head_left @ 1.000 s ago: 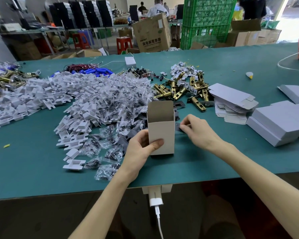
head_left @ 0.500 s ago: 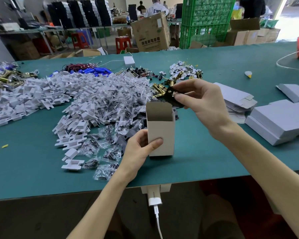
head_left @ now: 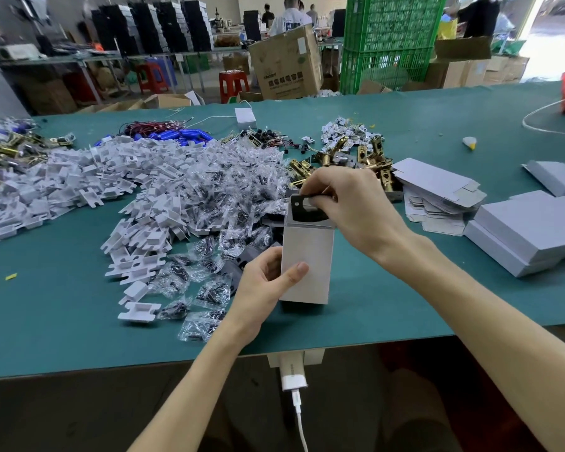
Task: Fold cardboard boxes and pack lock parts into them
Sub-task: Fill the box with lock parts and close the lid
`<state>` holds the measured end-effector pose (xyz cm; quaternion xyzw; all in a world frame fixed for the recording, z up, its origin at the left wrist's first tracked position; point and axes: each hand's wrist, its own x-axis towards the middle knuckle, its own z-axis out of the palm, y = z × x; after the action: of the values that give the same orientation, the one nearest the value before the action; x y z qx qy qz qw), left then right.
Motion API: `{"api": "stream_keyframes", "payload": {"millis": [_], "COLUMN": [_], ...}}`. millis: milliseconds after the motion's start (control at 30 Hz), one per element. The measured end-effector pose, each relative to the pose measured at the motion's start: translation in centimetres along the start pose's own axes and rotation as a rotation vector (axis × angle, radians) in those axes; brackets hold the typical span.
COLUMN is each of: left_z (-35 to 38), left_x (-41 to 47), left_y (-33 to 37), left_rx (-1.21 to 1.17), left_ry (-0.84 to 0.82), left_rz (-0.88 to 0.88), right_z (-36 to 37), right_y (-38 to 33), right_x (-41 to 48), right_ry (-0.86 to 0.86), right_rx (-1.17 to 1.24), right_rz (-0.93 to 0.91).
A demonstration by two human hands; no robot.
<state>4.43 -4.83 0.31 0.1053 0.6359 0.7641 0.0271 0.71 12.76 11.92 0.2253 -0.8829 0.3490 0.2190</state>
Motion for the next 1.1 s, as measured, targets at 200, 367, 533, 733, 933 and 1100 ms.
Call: {"api": "stream_keyframes", "payload": {"millis": [200,367,533,733,933,1100], "left_z": [0.1,0.1,0.1,0.2,0.2,0.1], "left_x": [0.0,0.0,0.0,0.0,0.0,0.0], "left_y": [0.1,0.0,0.1,0.2,0.1,0.1], "left_rx": [0.001,-0.001,-0.008,-0.005,-0.003,0.002], "left_ry": [-0.009,-0.004,-0.003,0.010,0.013,0.014], "left_rz": [0.008,0.001,0.001,0.002,-0.005,-0.008], "right_z": [0.2,0.1,0.0,-0.2,-0.8,-1.3], "right_y": [-0.1,-0.3,-0.4,-0.3,-0.2,-0.1], "right_x": [-0.4,-0.6,-0.7,-0.8,-0.2,-0.4], "right_ry": [-0.117,-0.130,-0.141,-0.073,0.085,-0.147], "right_rx": [0.042,0.044,0.018,0.020,0.092,0.382], "right_rz": [0.056,0.090,0.105,0.083,0.168,0.198]}}
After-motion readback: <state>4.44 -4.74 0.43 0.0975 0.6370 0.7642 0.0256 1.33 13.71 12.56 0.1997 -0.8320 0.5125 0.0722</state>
